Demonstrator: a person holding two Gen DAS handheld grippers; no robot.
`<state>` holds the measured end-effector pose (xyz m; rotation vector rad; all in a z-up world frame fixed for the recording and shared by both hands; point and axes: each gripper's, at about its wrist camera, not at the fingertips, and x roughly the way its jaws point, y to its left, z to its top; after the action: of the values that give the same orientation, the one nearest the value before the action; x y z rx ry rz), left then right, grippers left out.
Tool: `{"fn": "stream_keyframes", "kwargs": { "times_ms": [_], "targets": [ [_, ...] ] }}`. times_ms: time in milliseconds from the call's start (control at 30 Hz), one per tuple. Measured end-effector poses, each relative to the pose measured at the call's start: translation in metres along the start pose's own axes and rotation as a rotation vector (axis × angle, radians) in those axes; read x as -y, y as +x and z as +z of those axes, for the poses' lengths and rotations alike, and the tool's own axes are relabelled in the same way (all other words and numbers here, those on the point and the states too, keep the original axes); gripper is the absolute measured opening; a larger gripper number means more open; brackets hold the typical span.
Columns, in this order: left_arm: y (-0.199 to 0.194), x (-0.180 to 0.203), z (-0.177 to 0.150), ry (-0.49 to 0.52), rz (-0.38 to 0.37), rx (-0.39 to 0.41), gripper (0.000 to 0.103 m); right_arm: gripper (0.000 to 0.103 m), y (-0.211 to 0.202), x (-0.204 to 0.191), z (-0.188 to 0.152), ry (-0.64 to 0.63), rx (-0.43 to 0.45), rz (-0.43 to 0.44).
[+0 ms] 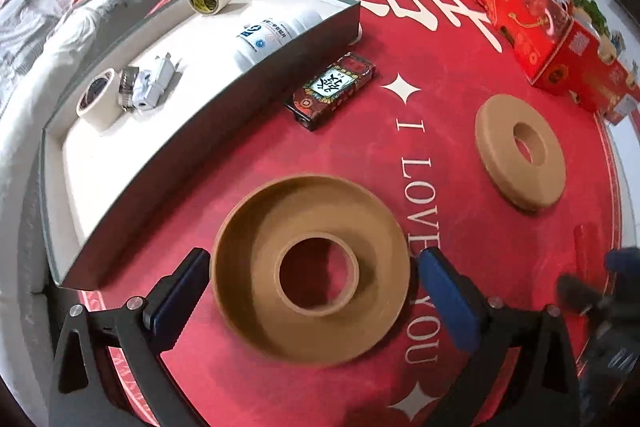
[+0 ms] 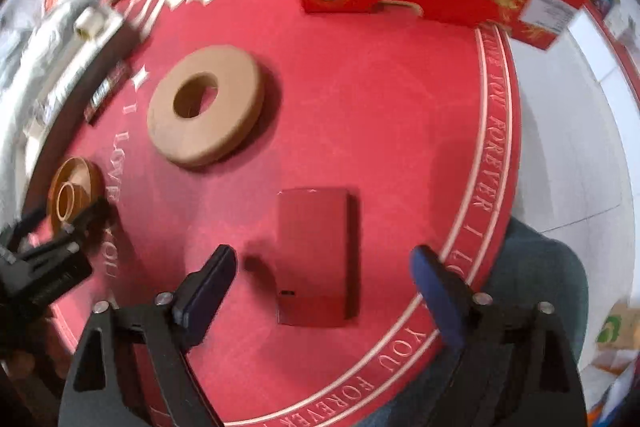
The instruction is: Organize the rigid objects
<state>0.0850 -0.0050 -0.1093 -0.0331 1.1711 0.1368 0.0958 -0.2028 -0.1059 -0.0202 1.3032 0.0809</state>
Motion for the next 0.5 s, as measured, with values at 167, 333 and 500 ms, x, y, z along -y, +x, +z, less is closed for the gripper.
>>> {"fn": "stream_keyframes", "kwargs": {
  "times_ms": [167,333,500],
  "targets": [
    [-0.0012,-0.0051,-0.0054,-0.054,-0.026,-0.004,0.103,0.103,0.0084,-0.0132,0.0032,-0.043,-0.023,-0.013],
    [0.0027,-0.0047,-0.0024,-0.044,-0.028,0.012,0.103,0.103,0.0088,-0.0092,0.0009,-0.041,-0.012,-0.012],
    [0.0021,-0.0048,-0.0028,-0.031,-0.034,0.018,0.103,0.103,0.0040,-0.0049,-0.0049,-0.035,-0.011,-0.012]
  ]
}}
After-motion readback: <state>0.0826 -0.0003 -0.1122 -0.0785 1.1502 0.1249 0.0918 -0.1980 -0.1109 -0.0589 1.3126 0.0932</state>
